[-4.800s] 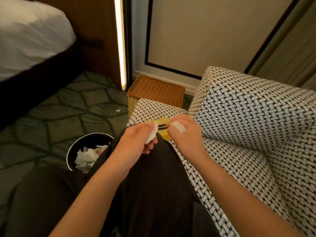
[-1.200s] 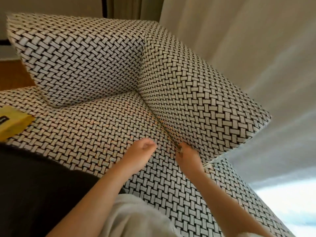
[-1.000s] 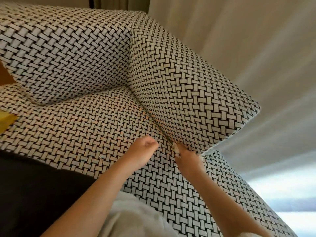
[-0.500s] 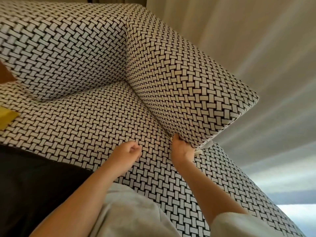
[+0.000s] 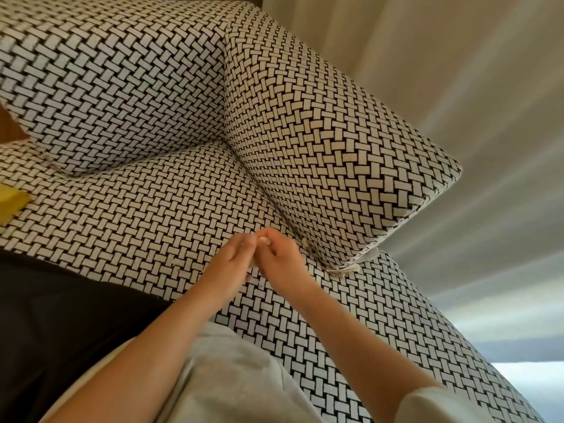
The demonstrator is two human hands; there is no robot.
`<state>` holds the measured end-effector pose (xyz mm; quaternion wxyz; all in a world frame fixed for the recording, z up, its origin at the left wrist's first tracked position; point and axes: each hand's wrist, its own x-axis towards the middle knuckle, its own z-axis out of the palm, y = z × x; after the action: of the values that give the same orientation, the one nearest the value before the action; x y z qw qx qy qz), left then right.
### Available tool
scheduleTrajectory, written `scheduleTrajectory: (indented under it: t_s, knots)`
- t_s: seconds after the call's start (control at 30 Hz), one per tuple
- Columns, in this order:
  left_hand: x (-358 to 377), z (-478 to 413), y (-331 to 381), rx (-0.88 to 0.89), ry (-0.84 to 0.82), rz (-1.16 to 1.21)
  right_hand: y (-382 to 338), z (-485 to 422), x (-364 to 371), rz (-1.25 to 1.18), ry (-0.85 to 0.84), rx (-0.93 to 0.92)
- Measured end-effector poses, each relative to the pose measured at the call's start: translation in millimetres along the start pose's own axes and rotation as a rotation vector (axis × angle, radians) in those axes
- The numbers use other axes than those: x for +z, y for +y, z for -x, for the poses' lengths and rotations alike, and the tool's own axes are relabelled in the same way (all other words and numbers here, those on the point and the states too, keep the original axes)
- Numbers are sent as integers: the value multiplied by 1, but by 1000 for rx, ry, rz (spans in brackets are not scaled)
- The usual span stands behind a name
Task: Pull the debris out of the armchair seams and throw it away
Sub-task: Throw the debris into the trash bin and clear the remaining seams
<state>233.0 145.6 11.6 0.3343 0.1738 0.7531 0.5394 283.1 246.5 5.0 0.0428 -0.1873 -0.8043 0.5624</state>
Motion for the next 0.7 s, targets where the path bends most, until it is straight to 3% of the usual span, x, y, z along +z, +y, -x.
scheduleTrajectory:
  t_s: [0.1, 0.2, 0.3, 0.43, 0.6, 0.7]
  knots:
    - [-5, 3, 1, -82, -41, 151, -1, 6, 8, -88, -63, -13]
    - [-12, 2, -2, -143, -69, 176, 1, 11, 2, 79, -153, -94]
    - [-11, 1, -3, -156, -70, 43, 10, 17, -6, 161, -197, -69]
    - [-12, 0, -7, -144, -66, -65, 38, 28, -24, 144, 47, -3]
    - [-9, -1, -10, -85, -108, -202, 91, 50, -59, 603, 432, 117]
    - [-7, 1, -7, -54, -102, -228, 100, 58, -73, 717, 491, 262]
